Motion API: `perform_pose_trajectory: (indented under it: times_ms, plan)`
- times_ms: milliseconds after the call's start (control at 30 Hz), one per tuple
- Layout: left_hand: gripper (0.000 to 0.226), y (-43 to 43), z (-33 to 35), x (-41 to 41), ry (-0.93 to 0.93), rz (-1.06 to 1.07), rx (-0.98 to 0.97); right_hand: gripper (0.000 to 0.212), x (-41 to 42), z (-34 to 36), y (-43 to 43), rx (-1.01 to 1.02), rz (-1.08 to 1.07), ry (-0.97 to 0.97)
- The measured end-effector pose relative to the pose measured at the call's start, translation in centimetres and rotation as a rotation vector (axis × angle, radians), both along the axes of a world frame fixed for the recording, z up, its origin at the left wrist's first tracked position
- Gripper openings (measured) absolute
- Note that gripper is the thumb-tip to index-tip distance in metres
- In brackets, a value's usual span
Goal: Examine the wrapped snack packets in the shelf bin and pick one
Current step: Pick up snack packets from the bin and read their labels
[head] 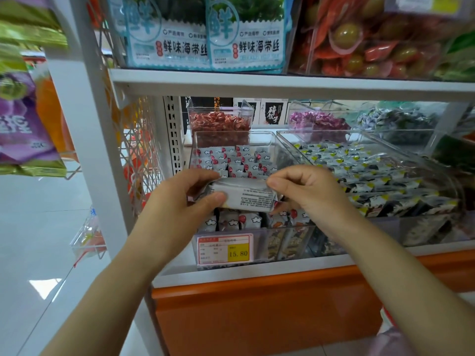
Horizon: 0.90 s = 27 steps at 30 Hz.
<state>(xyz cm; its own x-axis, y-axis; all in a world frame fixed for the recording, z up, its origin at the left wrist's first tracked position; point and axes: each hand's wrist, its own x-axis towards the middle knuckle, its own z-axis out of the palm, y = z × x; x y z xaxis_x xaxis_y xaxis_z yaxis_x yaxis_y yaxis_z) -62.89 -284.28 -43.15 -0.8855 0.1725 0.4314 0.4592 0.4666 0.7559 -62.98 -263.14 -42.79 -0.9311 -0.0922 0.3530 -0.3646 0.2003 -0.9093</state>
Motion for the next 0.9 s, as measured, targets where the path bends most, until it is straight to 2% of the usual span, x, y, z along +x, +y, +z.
perform_pose_trajectory:
  times_ms: [67, 167, 200, 267, 333, 467, 533, 633, 733, 800, 900]
  plan:
    - [0.027, 0.1, -0.2, -0.1, 0.038, 0.069, -0.019, 0.011, 0.0, -0.5, -0.5, -0.061, -0.017, 0.01]
    - [0.025, 0.2, -0.4, -0.4, 0.065, 0.151, 0.009, 0.032, 0.0, -0.8, -0.9, -0.171, 0.039, -0.02]
    - [0.022, 0.3, -0.4, -0.4, 0.081, 0.172, 0.005, 0.038, 0.1, -0.7, -1.0, -0.176, 0.06, -0.017]
    - [0.017, 0.4, -0.4, -0.4, 0.106, 0.208, -0.008, 0.044, 0.1, -0.6, -1.2, -0.057, 0.039, 0.051]
    - [0.019, 0.7, -0.3, -0.4, 0.106, 0.225, 0.002, 0.045, 0.0, -0.6, -1.4, 0.061, -0.029, 0.12]
    - [0.033, 1.6, 0.1, -0.4, 0.091, 0.205, 0.013, 0.034, -0.7, -0.3, -1.3, -0.033, -0.089, 0.138]
    - [0.034, 2.4, 0.5, -1.0, 0.088, 0.175, -0.067, 0.026, -1.6, 0.5, -1.0, -0.049, -0.206, 0.158]
    - [0.051, 4.1, 1.1, -3.8, -0.03, 0.137, -0.299, 0.019, -3.9, 1.8, -0.3, 0.1, -0.377, 0.225]
    - [0.048, 5.6, 1.3, -7.8, -0.126, 0.143, -0.543, 0.019, -6.3, 3.0, -0.1, 0.149, -0.432, 0.273]
    - [0.056, 6.2, 0.8, -10.3, -0.188, 0.179, -0.68, 0.012, -7.8, 3.4, -0.1, 0.178, -0.453, 0.273]
    - [0.066, 6.6, -0.2, -13.3, -0.278, 0.227, -0.775, 0.018, -10.2, 3.7, -0.1, 0.254, -0.472, 0.248]
